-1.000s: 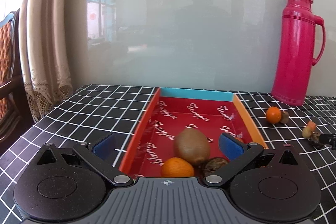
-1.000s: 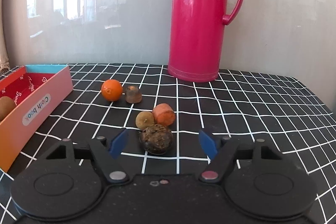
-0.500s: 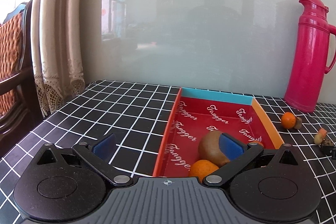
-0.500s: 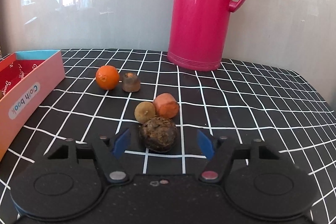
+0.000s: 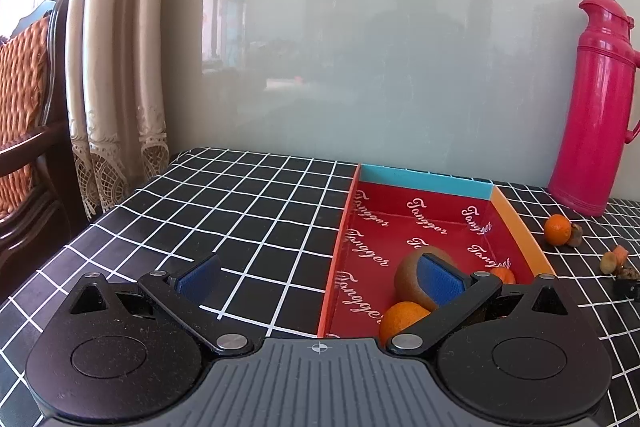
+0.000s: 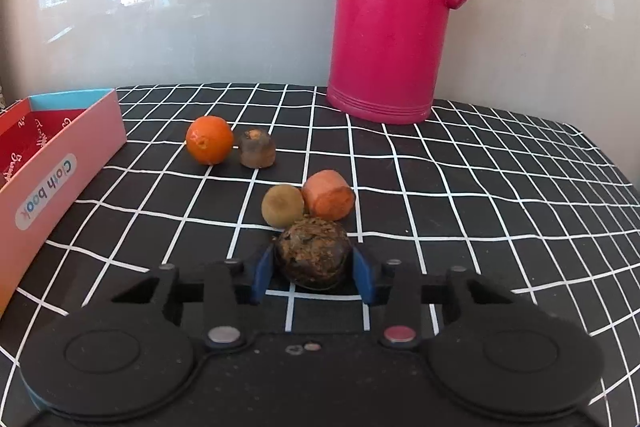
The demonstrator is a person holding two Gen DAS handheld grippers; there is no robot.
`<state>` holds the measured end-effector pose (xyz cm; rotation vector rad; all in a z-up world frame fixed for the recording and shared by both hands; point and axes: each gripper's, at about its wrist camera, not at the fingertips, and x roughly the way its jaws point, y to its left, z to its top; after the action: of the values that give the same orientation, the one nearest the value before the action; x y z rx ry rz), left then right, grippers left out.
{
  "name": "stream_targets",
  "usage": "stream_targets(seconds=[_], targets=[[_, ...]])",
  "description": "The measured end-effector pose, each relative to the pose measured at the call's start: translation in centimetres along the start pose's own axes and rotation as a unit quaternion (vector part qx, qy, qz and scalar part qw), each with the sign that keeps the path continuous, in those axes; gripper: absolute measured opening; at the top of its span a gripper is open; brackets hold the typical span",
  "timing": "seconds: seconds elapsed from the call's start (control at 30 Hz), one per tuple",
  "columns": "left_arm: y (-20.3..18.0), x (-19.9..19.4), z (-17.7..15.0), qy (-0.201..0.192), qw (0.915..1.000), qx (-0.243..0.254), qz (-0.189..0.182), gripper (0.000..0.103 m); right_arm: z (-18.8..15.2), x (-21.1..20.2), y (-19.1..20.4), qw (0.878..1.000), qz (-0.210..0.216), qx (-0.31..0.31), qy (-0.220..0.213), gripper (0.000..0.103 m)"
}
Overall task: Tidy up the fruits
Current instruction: 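Close the right tool on the dark brown wrinkled fruit, then lift and carry the dark brown fruit over the red box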
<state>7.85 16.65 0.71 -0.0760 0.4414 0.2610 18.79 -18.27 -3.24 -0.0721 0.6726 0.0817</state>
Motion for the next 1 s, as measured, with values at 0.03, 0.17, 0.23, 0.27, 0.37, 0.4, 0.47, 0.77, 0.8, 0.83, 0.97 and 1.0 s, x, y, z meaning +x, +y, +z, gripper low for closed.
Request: stream_targets(seconds=[0.03,0.17,0.23,0.27,0.37,0.4,0.47,0.77,0.8,0.83,0.97,1.0], targets=[[0.0,0.0,0.0,0.000,1.0000,-0.001,-0.001,0.103,0.0,0.0,0.0,1.000,0.003,0.000,0.000,0.040],[-0.1,0.0,0.0,0.000,1.0000,0.000,-0.001,0.103,-0.2,-0.2,0.1,1.000,0.003,-0.001,-0.002,0.040],[-0.2,0.0,0.0,0.001,1.0000,-0.001,-0.001,0.103,-0.3,-0.4,-0.1,1.000,0.004,0.002,-0.003,0.040],[-0.2,0.0,0.0,0.001,1.0000,0.000,-0.001,0.103,-0.3,-0.5,-0.2,1.000,0.004,0.003,-0.004,0.040],[-0.4,0.0,-0.1,0.001,1.0000,0.002,0.000,0.103,-0.4,-1.1,-0.4,1.000,0.004,0.007,-0.008,0.040],[-0.4,0.0,-0.1,0.001,1.0000,0.002,0.000,0.103,-0.4,-1.2,-0.4,1.000,0.004,0.007,-0.009,0.040],[-0.5,0.0,-0.1,0.000,1.0000,0.002,0.000,0.103,-0.4,-1.6,-0.5,1.000,0.004,0.011,-0.012,0.040],[-1.2,-0.2,-0.3,0.001,0.9999,0.017,0.000,0.103,0.2,-3.5,0.1,0.999,0.017,0.015,-0.034,0.040],[-1.1,-0.2,-0.3,0.001,0.9999,0.016,0.000,0.103,0.3,-3.6,0.3,0.999,0.019,0.015,-0.037,0.040],[-0.9,-0.2,-0.3,0.002,0.9999,0.014,0.001,0.103,0.5,-3.7,0.5,0.999,0.021,0.014,-0.039,0.040],[-0.6,-0.3,-0.2,0.000,0.9999,0.013,0.001,0.103,0.9,-3.8,1.7,0.999,0.028,0.009,-0.044,0.040],[-0.5,-0.3,-0.2,-0.001,0.9999,0.013,0.000,0.103,0.9,-3.9,1.9,0.999,0.030,0.008,-0.045,0.040]])
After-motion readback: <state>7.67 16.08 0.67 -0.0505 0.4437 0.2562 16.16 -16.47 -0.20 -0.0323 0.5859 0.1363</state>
